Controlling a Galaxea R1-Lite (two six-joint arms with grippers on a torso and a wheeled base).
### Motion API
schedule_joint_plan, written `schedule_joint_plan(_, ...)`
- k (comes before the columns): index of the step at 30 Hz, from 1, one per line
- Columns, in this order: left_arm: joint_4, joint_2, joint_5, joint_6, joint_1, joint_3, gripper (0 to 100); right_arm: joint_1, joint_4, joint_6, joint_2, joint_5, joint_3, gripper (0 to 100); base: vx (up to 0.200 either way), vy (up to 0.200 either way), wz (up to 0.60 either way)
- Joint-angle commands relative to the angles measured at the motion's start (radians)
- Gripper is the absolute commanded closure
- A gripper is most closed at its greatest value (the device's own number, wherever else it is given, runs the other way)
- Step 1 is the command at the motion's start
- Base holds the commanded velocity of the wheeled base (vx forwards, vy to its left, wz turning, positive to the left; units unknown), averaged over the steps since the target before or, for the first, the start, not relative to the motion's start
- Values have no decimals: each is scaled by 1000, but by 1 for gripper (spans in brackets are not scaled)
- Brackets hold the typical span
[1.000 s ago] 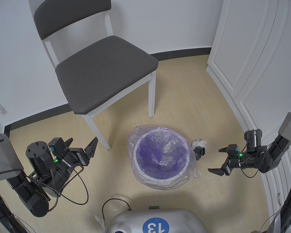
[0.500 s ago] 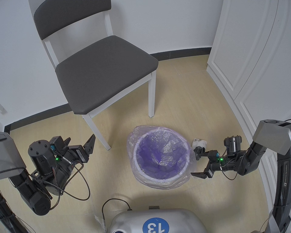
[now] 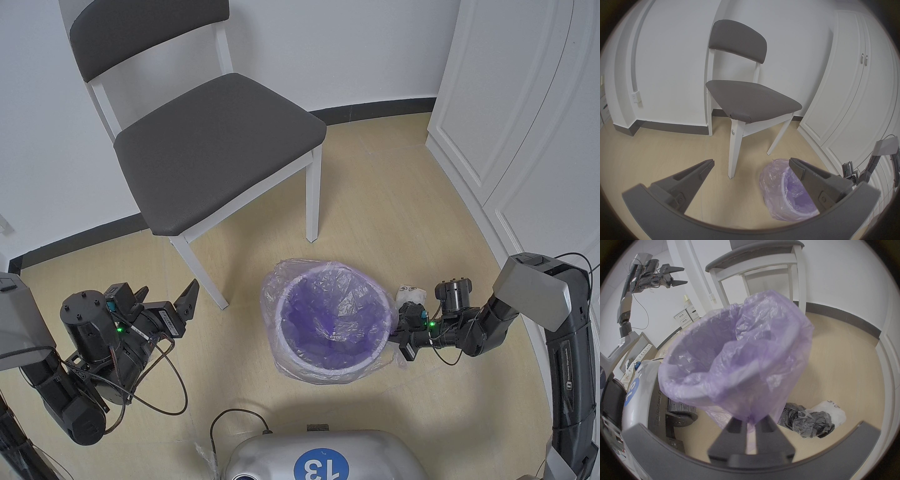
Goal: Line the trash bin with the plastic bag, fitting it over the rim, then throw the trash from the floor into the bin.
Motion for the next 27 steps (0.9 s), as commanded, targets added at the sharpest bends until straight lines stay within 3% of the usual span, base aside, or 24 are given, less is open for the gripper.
schedule_joint_plan(1,-18,3,0,-3,-1,2,0,-4,34,13,41,1,-56,100,0,0,0)
schedule_joint_plan(11,-18,9,-1,0,-13,3,0,-6,51,10,57,1,-111,100,0,0,0)
schedule_joint_plan(12,-18,13,-1,0,-16,3,0,-6,51,10,55,1,-110,0,0,0,0)
schedule_joint_plan(20,-18,121,-20,9,-50,8,0,-35,11,10,-41,42,27,0,0,0,0)
schedule_joint_plan(24,-18,275,-123,71,-36,-40,0,-82,-216,25,-124,73,238,0,0,0,0)
schedule_joint_plan(27,-18,364,-175,120,4,-115,0,-101,-388,95,-169,71,346,0,0,0,0)
